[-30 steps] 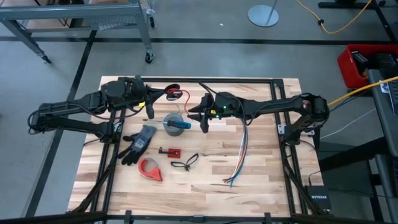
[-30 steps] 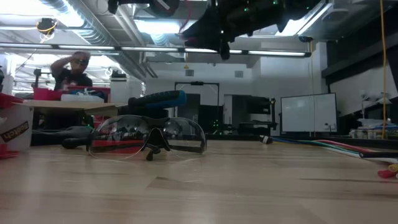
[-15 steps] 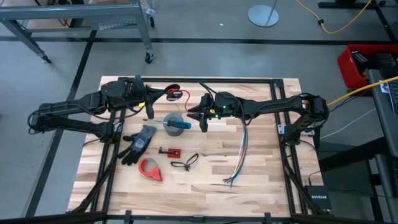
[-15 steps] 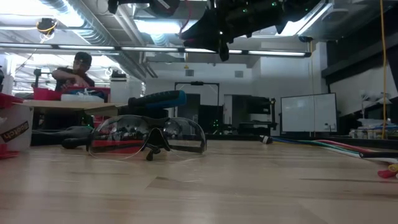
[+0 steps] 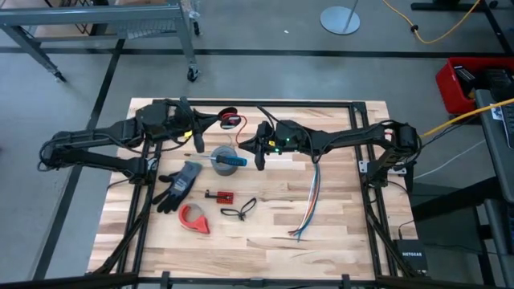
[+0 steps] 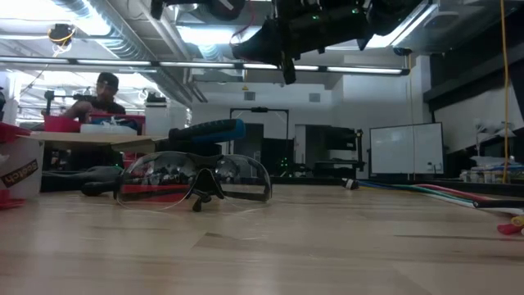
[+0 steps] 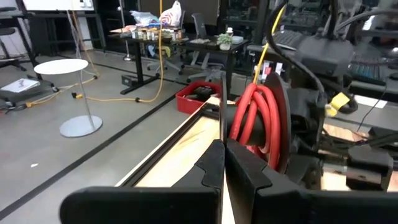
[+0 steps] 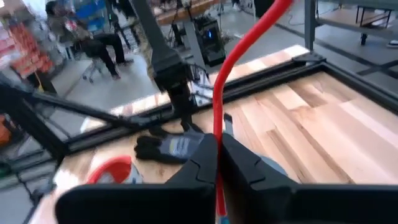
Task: Coil cords
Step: Coil the red wire into the black spool
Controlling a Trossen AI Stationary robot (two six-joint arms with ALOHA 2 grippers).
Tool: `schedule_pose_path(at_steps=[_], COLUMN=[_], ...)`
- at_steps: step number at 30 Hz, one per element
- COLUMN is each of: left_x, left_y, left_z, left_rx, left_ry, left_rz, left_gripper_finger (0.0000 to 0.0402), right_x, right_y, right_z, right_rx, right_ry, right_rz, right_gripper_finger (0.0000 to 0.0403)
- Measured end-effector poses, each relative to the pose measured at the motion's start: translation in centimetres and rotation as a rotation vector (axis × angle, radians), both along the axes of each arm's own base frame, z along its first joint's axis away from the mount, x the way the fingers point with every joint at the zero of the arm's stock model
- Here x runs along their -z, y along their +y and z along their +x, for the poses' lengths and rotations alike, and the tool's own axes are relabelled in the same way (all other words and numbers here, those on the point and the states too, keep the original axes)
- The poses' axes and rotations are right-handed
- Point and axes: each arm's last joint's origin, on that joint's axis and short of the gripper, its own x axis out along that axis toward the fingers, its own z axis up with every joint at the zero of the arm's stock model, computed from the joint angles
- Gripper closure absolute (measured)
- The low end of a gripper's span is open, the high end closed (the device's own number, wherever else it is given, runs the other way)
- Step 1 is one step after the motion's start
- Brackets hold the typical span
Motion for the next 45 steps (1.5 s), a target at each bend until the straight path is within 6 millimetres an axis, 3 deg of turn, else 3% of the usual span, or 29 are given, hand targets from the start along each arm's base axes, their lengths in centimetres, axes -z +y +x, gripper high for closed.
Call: schedule_pose_path(at_steps=[14,27,34,45], left_x=[1.3,3.6,4.0,2.4], left_y=[0.4,0.2,0.4,-0.5], left_z=[3.8,7.1,7.6,6.0], left_rx=[-0.002,-0.022,-0.049,-0.033], left_ry=[-0.044,-0.01,0.031,-0.008], left_rz=[-0.066,-0.083,-0.023,0.019], left_gripper_finger=[0.0401,0.0401,0.0401,0.0401], right_x=[1.0,-0.1,-0.2,0.5], right_y=[0.7,0.5,0.5,-0.3], right_z=[1.1,1.2,1.2,1.0], right_rx=[0.103,0.173,0.163,0.173], right_ry=[-0.053,-0.174,-0.188,-0.112], right_rz=[0.025,0.031,0.061,0.06], right_gripper_finger=[0.0399,0.0401,0.0401,0.0402])
